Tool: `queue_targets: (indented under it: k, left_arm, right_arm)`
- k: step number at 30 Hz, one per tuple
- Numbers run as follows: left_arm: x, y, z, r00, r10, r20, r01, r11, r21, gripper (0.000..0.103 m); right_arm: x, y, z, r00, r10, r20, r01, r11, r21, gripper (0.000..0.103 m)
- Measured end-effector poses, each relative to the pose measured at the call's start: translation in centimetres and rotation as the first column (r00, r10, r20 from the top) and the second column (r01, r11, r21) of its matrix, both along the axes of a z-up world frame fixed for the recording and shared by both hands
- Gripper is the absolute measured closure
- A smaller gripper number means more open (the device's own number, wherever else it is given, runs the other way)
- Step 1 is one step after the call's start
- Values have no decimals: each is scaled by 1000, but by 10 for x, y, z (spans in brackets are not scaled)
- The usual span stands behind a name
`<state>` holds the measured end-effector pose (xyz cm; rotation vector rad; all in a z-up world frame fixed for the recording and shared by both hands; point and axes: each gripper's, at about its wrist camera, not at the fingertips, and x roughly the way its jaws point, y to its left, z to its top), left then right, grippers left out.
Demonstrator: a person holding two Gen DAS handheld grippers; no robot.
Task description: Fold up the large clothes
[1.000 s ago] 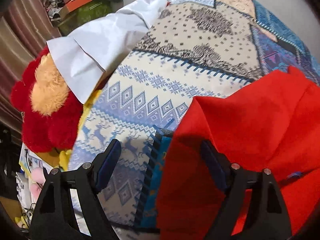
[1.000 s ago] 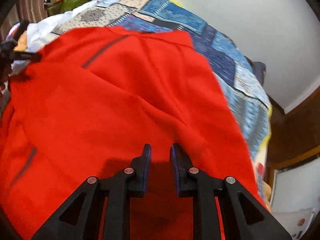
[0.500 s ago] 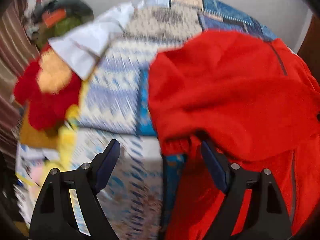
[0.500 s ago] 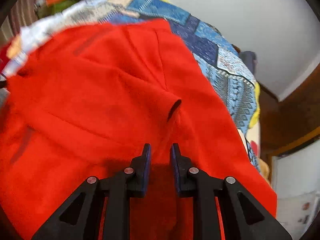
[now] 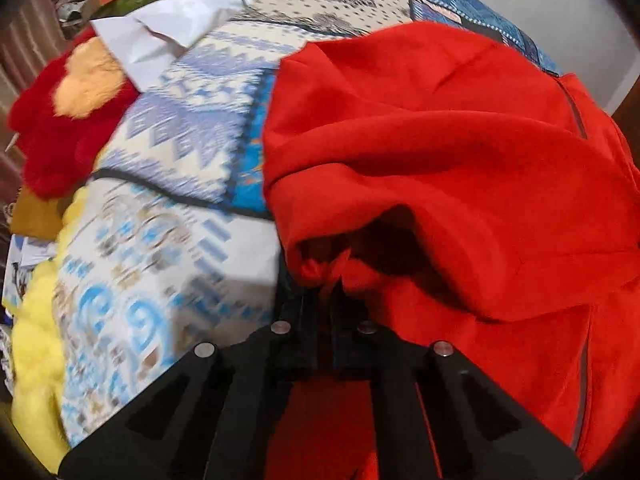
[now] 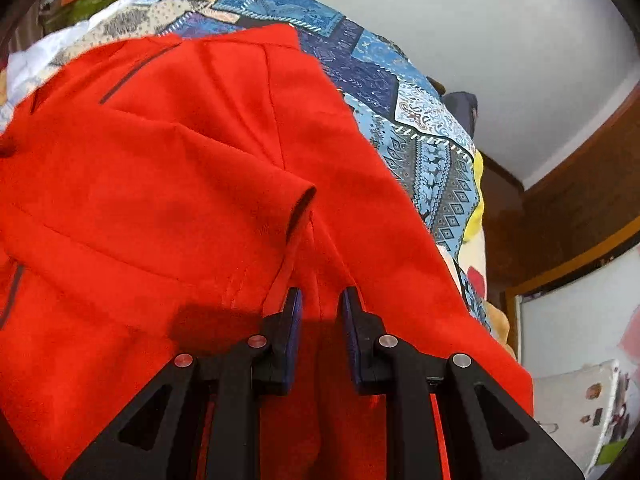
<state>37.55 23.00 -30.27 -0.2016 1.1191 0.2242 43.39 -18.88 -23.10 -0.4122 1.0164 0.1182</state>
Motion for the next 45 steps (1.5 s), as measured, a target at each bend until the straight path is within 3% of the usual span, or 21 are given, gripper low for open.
queue_targets:
  k: [5, 8, 10, 13, 18, 20, 21, 22, 25, 31, 34, 35, 36, 39, 42, 45]
  left_arm:
    - [-18, 4, -2, 1000, -11, 4, 11, 999, -34, 98]
    - [-18, 6, -5, 1000, 8, 1, -8, 999, -47, 97]
    - [-15, 4, -7, 1000, 21, -5, -21, 999, -47, 97]
    - [-15, 1, -8, 1000, 12, -7, -12, 1000, -20, 96]
    - [-16, 3, -11, 1000, -27, 9, 27, 1000, -9, 96]
    - [-17, 5, -11, 1000, -26, 15, 26, 1000, -17, 96]
    - [-17, 5, -11, 1000, -22, 17, 22, 1000, -18, 96]
    - [-17, 5, -11, 1000, -20, 19, 21, 1000, -16, 96]
    - [-25, -1, -9, 999, -34, 19, 34, 999, 11, 96]
    - [-38, -6, 13, 995, -102, 17, 100, 993, 59, 89]
    - [-49, 2, 40, 993, -106, 52, 102, 992, 76, 73]
    - [-48, 6, 48, 993, -95, 67, 90, 993, 79, 63]
    - [-47, 11, 56, 993, -78, 86, 71, 994, 82, 55]
    - [-28, 27, 75, 992, -13, 129, 3, 997, 82, 47]
    - [6, 40, 76, 991, 45, 123, -52, 997, 52, 47]
    - [44, 46, 59, 995, 60, 78, -62, 998, 20, 46]
  right_arm:
    - [-17, -2, 31, 996, 78, 51, -86, 981, 174, 87]
    - [-21, 14, 38, 990, 124, 64, -136, 965, 225, 87]
    - [-12, 28, 29, 989, 141, 47, -147, 969, 196, 87]
    - [8, 44, -9, 990, 133, -38, -132, 990, 43, 87]
    - [1, 45, -16, 989, 138, 60, -133, 988, -75, 85]
    - [-4, 45, -17, 985, 129, 113, -111, 982, -156, 61]
    - [-5, 44, -17, 980, 104, 171, -62, 969, -238, 24]
    - [-6, 39, -15, 974, 80, 214, -20, 964, -267, 0]
    - [0, 9, -7, 992, 19, 123, -7, 995, -95, 0]
    - [-14, -34, 30, 990, -11, 138, -7, 992, 129, 0]
    - [-17, -42, 46, 992, -20, 126, -11, 971, 238, 0]
    - [-16, -43, 51, 993, -21, 117, -11, 963, 268, 0]
    - [-12, -41, 52, 994, -21, 111, -11, 960, 280, 0]
    - [0, -29, 56, 995, -9, 102, -22, 953, 301, 0]
    - [7, -18, 55, 991, 26, 135, -70, 941, 331, 0]
    - [11, -12, 49, 987, 63, 146, -115, 916, 385, 1]
